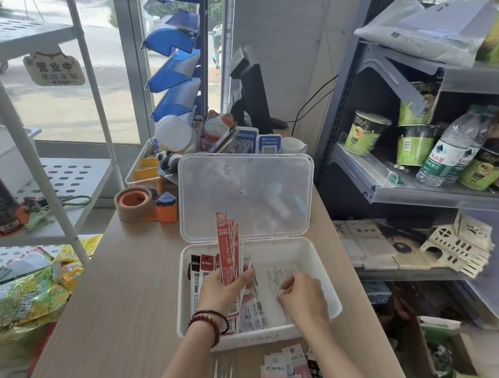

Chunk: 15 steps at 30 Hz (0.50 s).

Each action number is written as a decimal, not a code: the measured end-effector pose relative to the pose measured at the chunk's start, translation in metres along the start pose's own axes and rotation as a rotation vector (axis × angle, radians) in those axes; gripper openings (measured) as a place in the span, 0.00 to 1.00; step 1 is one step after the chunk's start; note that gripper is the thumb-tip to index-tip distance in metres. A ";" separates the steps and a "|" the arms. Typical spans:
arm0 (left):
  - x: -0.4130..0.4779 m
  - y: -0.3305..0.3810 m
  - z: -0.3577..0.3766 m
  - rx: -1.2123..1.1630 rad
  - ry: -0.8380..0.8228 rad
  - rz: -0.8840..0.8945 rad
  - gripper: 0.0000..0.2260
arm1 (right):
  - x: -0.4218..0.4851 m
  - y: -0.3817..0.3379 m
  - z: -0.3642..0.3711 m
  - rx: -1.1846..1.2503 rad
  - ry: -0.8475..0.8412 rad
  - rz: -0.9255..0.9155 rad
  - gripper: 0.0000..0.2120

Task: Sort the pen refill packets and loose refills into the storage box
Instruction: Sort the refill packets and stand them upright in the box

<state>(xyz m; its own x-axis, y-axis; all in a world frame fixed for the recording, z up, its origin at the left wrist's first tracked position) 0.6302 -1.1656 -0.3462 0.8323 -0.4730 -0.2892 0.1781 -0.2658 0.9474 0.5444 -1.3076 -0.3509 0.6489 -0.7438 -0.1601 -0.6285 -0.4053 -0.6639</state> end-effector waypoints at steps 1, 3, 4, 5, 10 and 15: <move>0.002 -0.001 -0.001 -0.004 0.001 -0.004 0.11 | 0.001 0.000 0.000 0.016 0.005 -0.002 0.08; 0.004 -0.001 -0.001 -0.012 -0.002 -0.010 0.12 | 0.004 -0.003 -0.001 0.131 -0.007 -0.050 0.07; 0.003 0.001 0.000 -0.029 -0.006 -0.009 0.12 | 0.004 -0.006 -0.003 0.223 -0.036 -0.098 0.07; 0.003 0.001 0.000 -0.040 -0.017 -0.006 0.12 | 0.003 -0.011 -0.005 0.316 -0.086 -0.149 0.08; 0.003 0.002 -0.001 0.053 0.016 0.056 0.09 | -0.008 -0.021 -0.015 0.495 -0.218 -0.329 0.12; 0.001 0.005 -0.001 0.079 0.025 0.107 0.06 | -0.009 -0.021 -0.014 0.442 -0.217 -0.342 0.13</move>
<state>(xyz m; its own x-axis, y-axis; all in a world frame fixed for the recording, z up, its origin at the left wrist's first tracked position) 0.6321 -1.1667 -0.3421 0.8574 -0.4813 -0.1825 0.0466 -0.2805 0.9587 0.5460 -1.2996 -0.3256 0.8848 -0.4659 0.0020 -0.1605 -0.3088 -0.9375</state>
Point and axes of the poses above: each hand's wrist, its own x-axis towards the middle knuckle, its own z-axis out of the palm, y = z × x, the point moved 1 cm from there along x, towards the middle knuckle, and after that the axes turned 11 degrees about x, right-handed, at the moved point
